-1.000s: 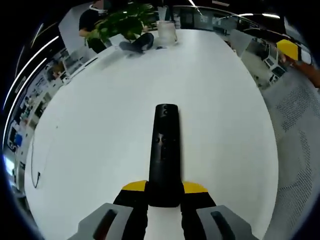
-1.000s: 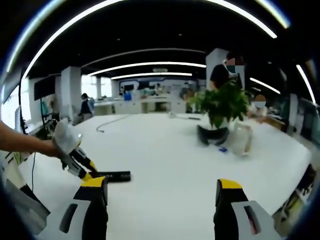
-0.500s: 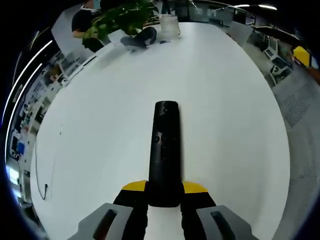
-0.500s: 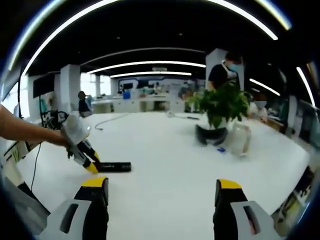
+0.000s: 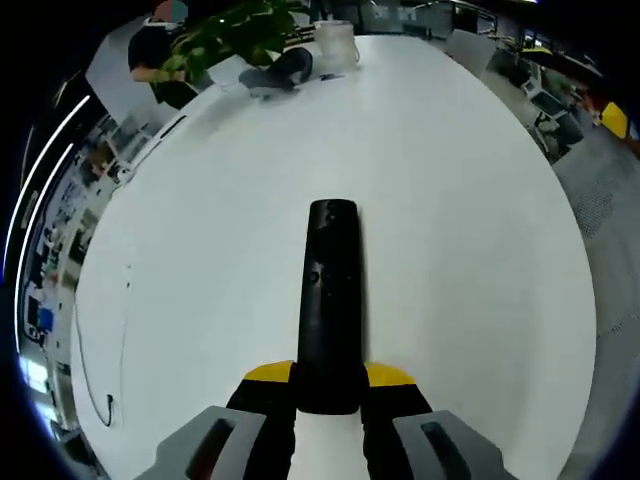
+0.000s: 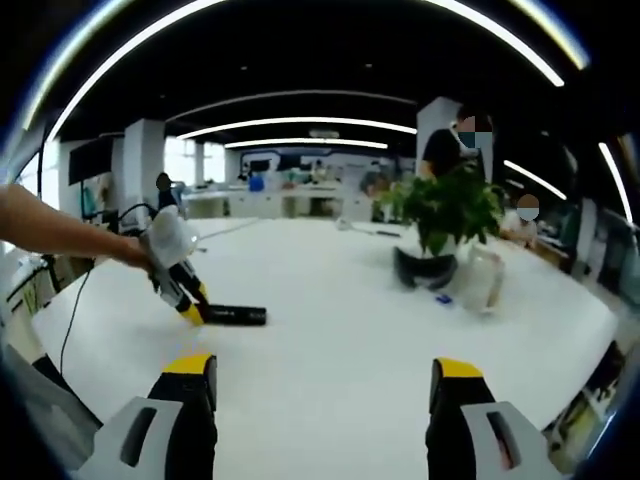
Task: Press the specified remote control buttons in sequence, fully releasing each button before pressing the next.
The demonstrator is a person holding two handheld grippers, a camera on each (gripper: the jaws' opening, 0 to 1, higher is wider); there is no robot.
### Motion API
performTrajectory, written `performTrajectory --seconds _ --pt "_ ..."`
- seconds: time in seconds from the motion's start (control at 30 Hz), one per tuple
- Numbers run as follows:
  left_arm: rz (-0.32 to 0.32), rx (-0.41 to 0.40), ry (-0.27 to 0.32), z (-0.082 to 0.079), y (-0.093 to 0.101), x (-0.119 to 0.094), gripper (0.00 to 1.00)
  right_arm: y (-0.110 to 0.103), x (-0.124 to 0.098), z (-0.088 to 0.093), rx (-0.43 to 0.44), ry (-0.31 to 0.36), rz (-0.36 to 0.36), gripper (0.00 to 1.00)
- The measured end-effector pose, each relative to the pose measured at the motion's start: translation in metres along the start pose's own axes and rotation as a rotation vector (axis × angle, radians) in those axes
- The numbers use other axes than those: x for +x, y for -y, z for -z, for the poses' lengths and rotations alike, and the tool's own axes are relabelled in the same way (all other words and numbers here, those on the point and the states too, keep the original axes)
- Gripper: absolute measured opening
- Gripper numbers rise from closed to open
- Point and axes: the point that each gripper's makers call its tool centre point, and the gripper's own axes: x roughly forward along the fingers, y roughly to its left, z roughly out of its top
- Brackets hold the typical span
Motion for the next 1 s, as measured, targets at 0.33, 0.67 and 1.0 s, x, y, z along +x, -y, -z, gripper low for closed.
performTrajectory --seconds 0.33,0.67,1.0 --pt "0.043 0.006 -0.015 -0.002 -0.005 0.003 0.23 0.0 0.001 0.002 -0.001 -0.01 -0.002 0.86" --pt "-0.109 -0.038 -0.007 0.001 -0.021 -0.002 0.45 0.001 0.0 0.0 0.0 0.001 0.002 0.86" --pt "-0.188 -0.392 0.096 0.008 -0.026 -0.009 0.78 0.002 -0.002 -0.003 0.009 0.019 0.0 0.87"
